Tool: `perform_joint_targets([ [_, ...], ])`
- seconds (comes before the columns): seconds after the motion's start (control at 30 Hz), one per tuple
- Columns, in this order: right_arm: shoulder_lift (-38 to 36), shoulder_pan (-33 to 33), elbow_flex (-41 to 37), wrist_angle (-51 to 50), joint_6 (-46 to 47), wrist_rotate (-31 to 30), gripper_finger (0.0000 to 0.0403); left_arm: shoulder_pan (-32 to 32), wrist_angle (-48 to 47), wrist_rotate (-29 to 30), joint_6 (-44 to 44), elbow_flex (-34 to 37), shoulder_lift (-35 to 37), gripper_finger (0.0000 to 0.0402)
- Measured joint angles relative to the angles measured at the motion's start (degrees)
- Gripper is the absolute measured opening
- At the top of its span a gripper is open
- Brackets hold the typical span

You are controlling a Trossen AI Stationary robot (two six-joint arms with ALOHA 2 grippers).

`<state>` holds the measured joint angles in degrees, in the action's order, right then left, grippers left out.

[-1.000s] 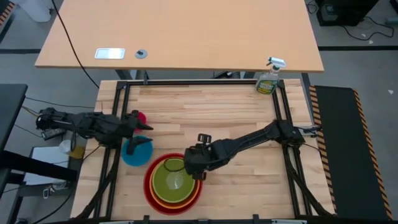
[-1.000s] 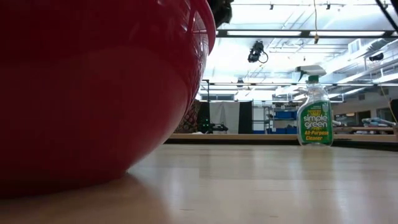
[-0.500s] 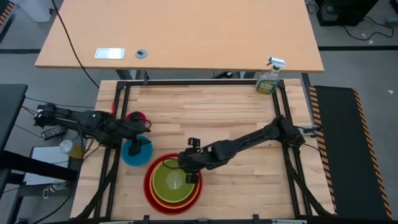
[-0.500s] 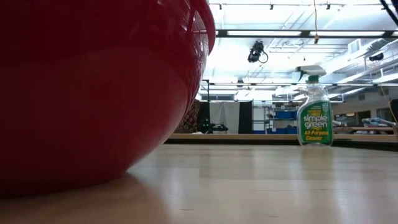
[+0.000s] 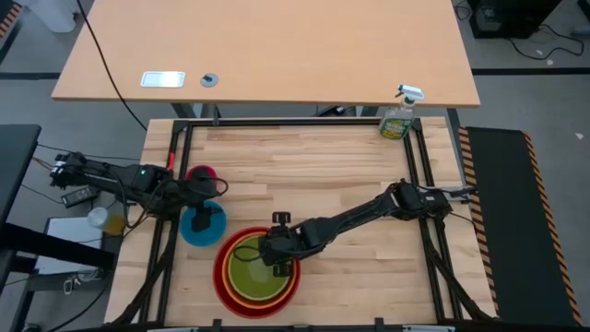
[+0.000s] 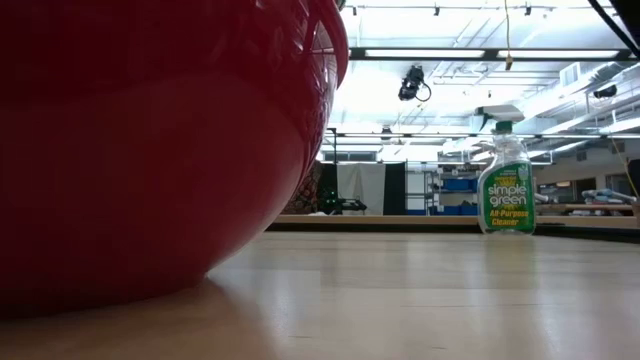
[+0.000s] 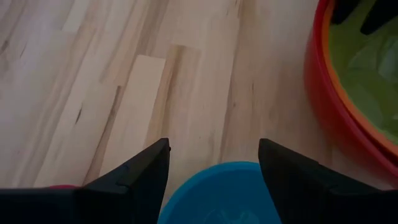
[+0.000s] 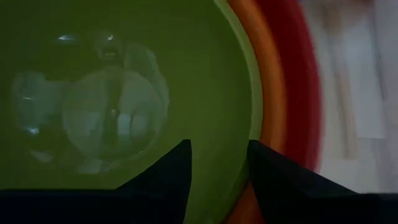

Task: Nest bowls inside each other
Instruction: Stack the green bowl on top of the orange bowl, then stack the blue bowl on top of the green bowl

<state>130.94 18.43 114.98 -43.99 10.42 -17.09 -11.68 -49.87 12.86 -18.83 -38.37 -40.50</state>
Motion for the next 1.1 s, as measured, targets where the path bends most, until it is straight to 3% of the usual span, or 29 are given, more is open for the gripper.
perform_joint_targets([
  [0.23, -0.46, 0.03, 3.27, -4.34, 0.45, 0.04, 0.0163, 0.00, -0.66, -0.04, 0.16, -0.04, -1.88, 0.0249],
  [0.43, -4.34, 0.74, 6.49, -10.42, 1.66, -3.92, 0.0163, 0.00, -1.82, -3.70, 1.69, -0.04, -5.45, 0.0249],
  [0.67, -9.27, 1.56, 0.14, -23.18, 9.85, -9.68, 0.0163, 0.00, -1.84, -6.58, 3.17, -0.04, -13.39, 0.0249],
  [0.87, -13.70, 2.05, -9.59, -20.37, 14.58, -9.94, 0.0164, 0.00, -2.16, -6.58, 3.37, -0.04, -19.10, 0.0249],
  [1.1, -17.21, 4.51, -20.18, -6.48, 15.62, -9.48, 0.0164, -0.04, -2.59, -5.44, 1.54, -0.12, -21.39, 0.0249],
])
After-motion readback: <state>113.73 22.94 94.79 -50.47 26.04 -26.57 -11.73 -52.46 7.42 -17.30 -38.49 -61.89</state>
